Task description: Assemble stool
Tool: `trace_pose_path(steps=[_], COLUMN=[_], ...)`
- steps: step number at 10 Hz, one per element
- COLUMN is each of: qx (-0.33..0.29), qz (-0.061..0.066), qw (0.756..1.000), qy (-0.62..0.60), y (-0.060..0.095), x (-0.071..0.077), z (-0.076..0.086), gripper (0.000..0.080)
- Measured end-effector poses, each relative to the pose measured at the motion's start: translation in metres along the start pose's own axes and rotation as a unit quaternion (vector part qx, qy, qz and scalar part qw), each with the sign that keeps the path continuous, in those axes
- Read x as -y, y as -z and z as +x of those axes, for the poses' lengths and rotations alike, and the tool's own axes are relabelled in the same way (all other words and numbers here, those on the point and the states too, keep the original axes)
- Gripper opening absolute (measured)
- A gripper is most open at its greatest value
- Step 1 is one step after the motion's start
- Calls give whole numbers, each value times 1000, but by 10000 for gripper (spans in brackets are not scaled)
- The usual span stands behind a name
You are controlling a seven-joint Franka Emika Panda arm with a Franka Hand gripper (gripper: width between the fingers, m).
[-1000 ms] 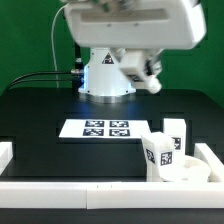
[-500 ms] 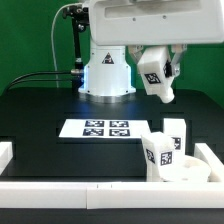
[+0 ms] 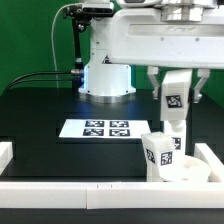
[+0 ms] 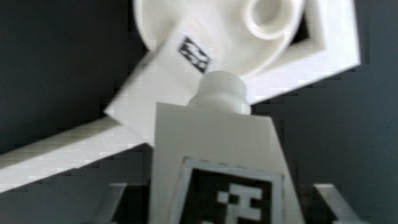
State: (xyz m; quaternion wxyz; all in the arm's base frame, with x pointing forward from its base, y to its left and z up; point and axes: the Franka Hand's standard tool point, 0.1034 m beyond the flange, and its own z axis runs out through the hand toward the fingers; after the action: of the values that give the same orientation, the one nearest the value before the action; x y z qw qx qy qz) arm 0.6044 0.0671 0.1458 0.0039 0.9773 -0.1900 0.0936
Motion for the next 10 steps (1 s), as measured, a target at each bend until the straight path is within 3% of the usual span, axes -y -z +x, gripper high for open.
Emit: trace_pose_path(steps=[1,2,3,5,6,9,10], qx=[1,2,9,23,1,3,-8], qz=[-3,-32,-48,-70,-45,-49,-57], qw=[1000,998,993,985,991,989,984], qy=[4,49,103,153,129,138,166], y=[-1,-4,-8,-19,-20,-23,-30], x=[2,15,27,33,38,36,42], z=[-1,-11,-20,-28,-28,-31,-37], gripper=[318,318,318,318,318,318,318])
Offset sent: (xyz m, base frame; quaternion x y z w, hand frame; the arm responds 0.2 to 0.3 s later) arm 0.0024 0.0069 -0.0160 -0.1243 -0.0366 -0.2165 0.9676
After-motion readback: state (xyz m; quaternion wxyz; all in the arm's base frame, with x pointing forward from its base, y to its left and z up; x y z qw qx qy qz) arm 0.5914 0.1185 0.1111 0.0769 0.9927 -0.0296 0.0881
